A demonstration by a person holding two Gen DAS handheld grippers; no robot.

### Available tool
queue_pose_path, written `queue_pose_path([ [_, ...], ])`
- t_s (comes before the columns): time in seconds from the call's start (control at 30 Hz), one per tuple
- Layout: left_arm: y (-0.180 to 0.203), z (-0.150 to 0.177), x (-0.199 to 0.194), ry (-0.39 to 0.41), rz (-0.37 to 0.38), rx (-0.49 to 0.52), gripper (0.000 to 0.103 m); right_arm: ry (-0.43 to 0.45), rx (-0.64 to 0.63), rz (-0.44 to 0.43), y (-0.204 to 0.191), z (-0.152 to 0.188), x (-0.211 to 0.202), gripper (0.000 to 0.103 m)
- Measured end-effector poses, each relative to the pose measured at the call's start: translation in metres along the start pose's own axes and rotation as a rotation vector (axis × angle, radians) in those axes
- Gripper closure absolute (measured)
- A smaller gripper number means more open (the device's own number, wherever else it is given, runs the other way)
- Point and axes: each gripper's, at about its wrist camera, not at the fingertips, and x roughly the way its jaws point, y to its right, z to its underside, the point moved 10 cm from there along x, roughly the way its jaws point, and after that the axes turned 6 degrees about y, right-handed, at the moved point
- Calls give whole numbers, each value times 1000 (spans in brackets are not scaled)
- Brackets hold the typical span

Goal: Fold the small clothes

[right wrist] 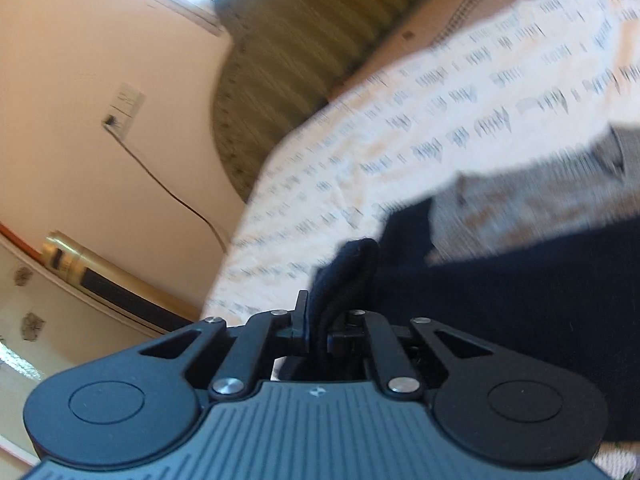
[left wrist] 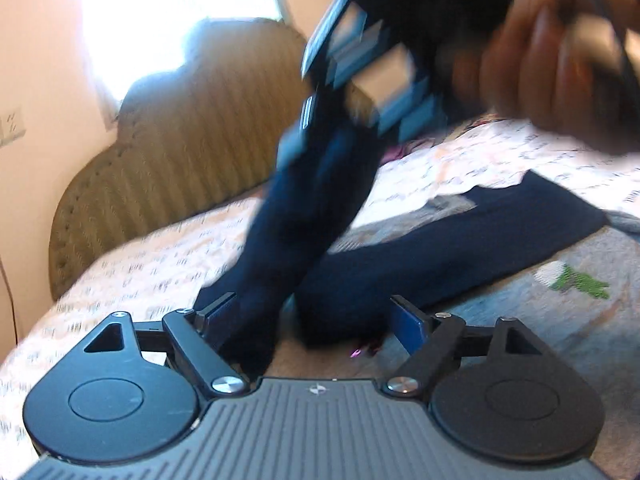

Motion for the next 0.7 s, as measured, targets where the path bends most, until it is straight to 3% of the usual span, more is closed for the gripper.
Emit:
queue_pose_path([
  [0.1, -12, 6, 8, -38, -17, -65, 19, 47, -42, -35, -21, -29, -21, 96],
  [0.2, -22, 7, 11, -43, -29, -120, 19, 68, -85, -10, -17, -46, -46, 96],
  [0.53, -23, 12, 10, -62, -22, -123, 14, 44, 48, 319, 146, -39, -105, 96],
  [0.7, -27, 6, 14, -83, -9, -146, 14, 35, 91, 365, 182, -28, -112, 96],
])
